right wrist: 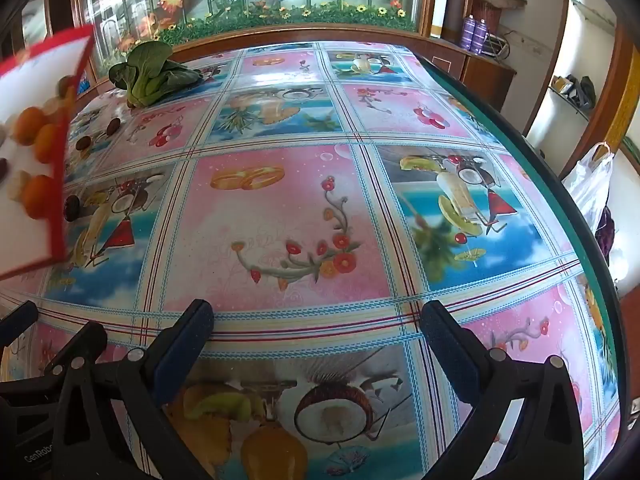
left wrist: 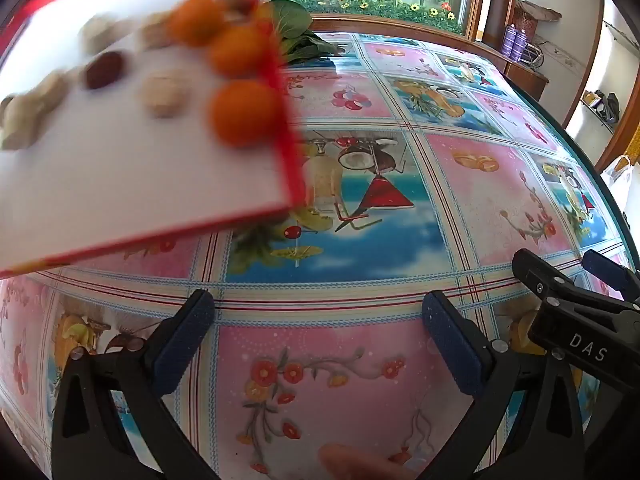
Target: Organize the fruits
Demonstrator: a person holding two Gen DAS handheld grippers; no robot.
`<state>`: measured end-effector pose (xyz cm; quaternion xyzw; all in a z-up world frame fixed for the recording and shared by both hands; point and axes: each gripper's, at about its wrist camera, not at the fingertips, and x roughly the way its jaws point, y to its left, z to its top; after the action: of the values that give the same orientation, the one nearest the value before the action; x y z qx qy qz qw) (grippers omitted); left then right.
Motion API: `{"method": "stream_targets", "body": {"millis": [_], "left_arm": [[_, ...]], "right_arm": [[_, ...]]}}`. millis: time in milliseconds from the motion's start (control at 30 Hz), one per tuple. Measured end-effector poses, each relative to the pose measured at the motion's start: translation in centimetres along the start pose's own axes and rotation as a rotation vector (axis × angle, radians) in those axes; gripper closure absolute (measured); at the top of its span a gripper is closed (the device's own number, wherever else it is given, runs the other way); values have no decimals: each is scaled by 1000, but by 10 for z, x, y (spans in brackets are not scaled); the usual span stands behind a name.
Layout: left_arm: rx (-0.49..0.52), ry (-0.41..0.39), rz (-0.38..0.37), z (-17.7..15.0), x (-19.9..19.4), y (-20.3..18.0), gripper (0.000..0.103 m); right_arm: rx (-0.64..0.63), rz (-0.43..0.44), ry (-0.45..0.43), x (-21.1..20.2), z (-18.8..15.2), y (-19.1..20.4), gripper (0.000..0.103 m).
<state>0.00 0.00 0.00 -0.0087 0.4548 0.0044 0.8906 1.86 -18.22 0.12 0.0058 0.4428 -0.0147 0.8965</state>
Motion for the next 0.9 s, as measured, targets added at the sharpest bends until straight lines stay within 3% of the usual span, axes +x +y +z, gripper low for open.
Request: {"method": "stream_targets", "body": {"millis": [900], "left_arm": [[1, 3, 0, 1, 1, -1, 0]], "right_arm": [[0, 1, -2, -1, 1, 0, 0]]}}
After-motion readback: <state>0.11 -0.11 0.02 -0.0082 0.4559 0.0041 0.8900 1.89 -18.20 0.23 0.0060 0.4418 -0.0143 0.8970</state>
